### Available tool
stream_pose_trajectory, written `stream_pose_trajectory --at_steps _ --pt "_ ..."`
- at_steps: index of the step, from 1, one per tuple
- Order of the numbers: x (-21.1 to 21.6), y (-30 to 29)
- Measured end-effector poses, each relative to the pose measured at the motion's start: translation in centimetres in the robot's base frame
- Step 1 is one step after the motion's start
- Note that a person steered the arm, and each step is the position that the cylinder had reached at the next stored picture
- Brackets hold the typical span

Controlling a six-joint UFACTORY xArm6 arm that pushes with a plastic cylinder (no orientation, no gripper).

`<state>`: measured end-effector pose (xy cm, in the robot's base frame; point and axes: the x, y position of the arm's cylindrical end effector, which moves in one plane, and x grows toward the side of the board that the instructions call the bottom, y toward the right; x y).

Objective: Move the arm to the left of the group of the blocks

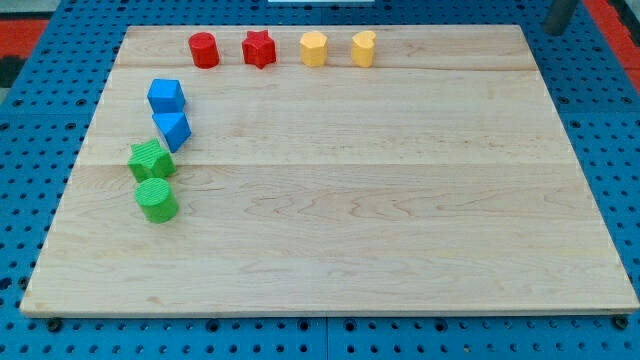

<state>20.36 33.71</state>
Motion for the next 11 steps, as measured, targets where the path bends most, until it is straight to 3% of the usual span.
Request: stream_pose_trajectory --at_steps 5,7,10,11 --pt "-1.2 -1.5" --pt "-1.2 -14.0" --pt "-1.1 -27.4" --pt "5.0 -24.8"
